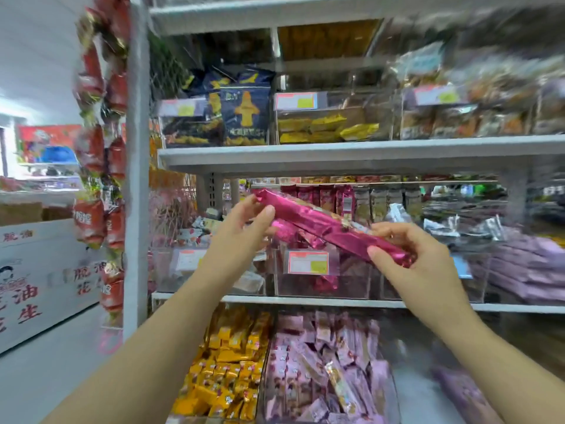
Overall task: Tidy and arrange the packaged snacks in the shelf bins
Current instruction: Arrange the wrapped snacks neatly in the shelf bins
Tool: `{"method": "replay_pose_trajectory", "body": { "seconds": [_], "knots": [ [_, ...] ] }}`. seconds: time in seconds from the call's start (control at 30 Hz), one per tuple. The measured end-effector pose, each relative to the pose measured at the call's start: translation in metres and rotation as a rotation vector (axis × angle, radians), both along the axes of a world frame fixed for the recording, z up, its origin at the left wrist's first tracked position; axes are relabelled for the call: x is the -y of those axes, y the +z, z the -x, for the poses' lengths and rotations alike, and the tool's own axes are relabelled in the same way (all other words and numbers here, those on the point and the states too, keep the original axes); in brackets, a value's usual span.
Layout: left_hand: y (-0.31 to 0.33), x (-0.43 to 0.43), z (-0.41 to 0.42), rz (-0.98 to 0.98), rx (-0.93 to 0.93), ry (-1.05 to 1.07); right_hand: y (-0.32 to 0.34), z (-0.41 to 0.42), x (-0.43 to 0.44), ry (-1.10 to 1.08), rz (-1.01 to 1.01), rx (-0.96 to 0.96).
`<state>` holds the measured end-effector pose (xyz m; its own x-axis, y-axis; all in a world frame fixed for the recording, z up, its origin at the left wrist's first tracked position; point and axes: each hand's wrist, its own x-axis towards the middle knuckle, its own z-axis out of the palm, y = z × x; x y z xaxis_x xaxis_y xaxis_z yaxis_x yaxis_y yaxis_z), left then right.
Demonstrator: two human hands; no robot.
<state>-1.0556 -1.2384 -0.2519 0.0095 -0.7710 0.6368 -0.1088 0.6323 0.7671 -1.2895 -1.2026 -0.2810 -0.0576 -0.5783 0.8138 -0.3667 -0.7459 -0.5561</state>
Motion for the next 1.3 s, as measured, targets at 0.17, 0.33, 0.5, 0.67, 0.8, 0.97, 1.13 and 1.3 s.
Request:
{"method": "replay_pose_trajectory", "body": {
  "seconds": [0.17, 0.33, 0.5, 0.67, 0.8, 0.97, 1.13, 1.3],
  "knots": [
    [-0.015, 0.017, 0.002, 0.043, 0.453, 0.274, 0.019, -0.016, 0.027, -0.346, 0.212, -0.083],
    [-0.035, 0.032, 0.002, 0.055, 0.738, 0.29, 0.019, -0.04, 0.059, -0.429, 0.124, -0.316],
    [-0.043, 0.044, -0.004, 0.033, 0.848, 0.283, 0.005, -0.047, 0.073, -0.48, 0.278, -0.448],
    [-0.049, 0.05, -0.006, -0.009, 0.89, 0.26, -0.013, -0.041, 0.081, -0.468, 0.093, -0.678],
    [-0.053, 0.047, -0.006, 0.011, 0.891, 0.265, -0.019, -0.038, 0.073, -0.399, 0.139, -0.683],
    [-0.079, 0.032, -0.013, 0.015, 0.84, 0.225, -0.05, -0.029, 0.052, -0.239, 0.001, -0.693],
    [-0.126, 0.024, -0.024, -0.124, 0.772, 0.165, -0.107, -0.013, 0.058, -0.153, -0.295, -0.751],
    [-0.172, 0.038, -0.027, -0.205, 0.826, 0.133, -0.162, -0.004, 0.074, -0.137, -0.482, -0.802]
  ]
}}
